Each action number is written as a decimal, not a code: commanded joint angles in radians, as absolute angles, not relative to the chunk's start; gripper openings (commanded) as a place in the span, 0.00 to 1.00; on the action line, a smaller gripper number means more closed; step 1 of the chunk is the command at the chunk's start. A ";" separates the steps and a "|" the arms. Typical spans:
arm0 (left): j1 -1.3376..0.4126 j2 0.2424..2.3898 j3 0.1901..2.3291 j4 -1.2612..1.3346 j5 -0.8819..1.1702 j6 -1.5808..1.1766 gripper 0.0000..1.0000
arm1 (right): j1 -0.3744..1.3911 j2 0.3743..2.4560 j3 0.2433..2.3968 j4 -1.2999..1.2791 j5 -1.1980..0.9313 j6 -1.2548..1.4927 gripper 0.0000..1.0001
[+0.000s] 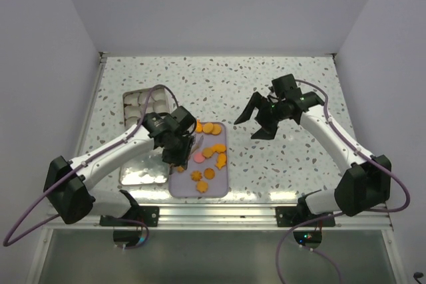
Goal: Pack the cookies
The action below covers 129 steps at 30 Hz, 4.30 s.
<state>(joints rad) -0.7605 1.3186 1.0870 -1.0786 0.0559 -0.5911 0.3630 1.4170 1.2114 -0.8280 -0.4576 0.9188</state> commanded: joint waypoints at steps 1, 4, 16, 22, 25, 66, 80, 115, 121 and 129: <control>-0.764 1.336 1.080 -1.046 0.029 -0.597 0.41 | 0.351 1.355 1.189 -0.851 -0.474 0.894 0.87; -0.762 1.345 1.083 -1.049 0.011 -0.609 0.42 | 0.344 1.344 1.177 -0.854 -0.480 0.890 0.87; -0.762 1.439 1.120 -1.035 -0.032 -0.607 0.44 | 0.321 1.394 1.213 -0.868 -0.502 0.858 0.88; -0.762 1.529 1.198 -1.046 -0.049 -0.598 0.46 | 0.301 1.419 1.238 -0.876 -0.511 0.838 0.88; -0.762 1.560 1.224 -1.042 -0.045 -0.594 0.47 | 0.292 1.434 1.247 -0.881 -0.518 0.827 0.88; -0.434 1.471 1.522 -1.226 -0.137 -0.558 0.27 | 0.244 1.378 1.364 -0.968 -0.678 0.795 0.87; -0.201 1.635 1.588 -1.077 -0.057 -0.407 0.29 | 0.261 1.387 1.368 -0.968 -0.661 0.778 0.88; -0.253 1.468 1.490 -1.124 0.021 -0.387 0.49 | 0.261 1.296 1.310 -0.997 -0.661 0.759 0.88; -0.405 1.368 1.373 -1.129 0.035 -0.451 0.49 | 0.261 1.252 1.276 -0.994 -0.658 0.772 0.87; -0.578 1.296 1.207 -1.005 0.169 -0.526 0.47 | 0.262 1.146 1.195 -1.000 -0.635 0.773 0.88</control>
